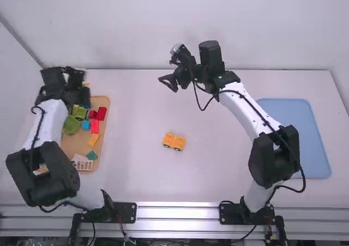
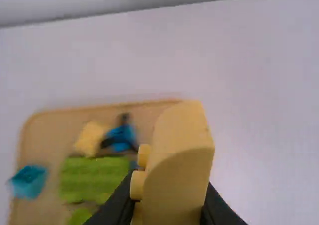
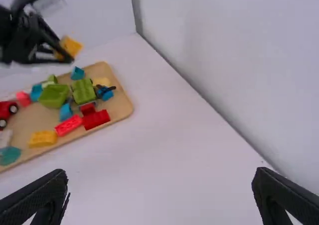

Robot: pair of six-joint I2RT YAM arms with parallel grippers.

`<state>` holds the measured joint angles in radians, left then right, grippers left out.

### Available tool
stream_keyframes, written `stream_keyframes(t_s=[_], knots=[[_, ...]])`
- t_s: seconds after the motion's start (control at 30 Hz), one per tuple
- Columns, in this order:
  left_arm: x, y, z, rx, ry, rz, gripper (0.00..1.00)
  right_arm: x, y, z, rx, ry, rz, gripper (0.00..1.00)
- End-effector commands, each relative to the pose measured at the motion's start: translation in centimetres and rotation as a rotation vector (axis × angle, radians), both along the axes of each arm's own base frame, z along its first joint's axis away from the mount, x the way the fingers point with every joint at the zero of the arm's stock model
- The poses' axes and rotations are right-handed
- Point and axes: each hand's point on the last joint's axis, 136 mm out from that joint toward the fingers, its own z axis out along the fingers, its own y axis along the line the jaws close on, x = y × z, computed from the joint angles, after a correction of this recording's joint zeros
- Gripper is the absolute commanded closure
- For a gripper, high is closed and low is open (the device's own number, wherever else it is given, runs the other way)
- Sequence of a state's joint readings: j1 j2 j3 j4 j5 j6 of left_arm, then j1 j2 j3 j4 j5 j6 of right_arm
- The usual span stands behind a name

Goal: Assemble lego blocks to make yellow taxi

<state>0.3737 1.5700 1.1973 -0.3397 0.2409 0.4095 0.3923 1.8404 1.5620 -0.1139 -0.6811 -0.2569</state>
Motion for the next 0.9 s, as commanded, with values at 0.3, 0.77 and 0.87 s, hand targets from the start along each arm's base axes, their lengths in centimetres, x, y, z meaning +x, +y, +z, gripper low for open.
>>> stream_keyframes(t_s=[0.3,0.77,0.87], knots=[[-0.5,-20.9,2.0,-0.007,-0.374,-0.434,0.98,-2.1,-0.5,-3.0,0.127,0.237,0.190,0.01],[-2.3,-28.7,3.4,-0.174,-0.405,-0.530,0.98,-5.0,-4.1,-3.3,0.237,0.144,0.021,0.01],[-2.7,-30.4,3.3,-0.182,-0.407,-0.568,0.98,-6.0,-3.9,-3.1,0.292,0.130,0.030,0.01]])
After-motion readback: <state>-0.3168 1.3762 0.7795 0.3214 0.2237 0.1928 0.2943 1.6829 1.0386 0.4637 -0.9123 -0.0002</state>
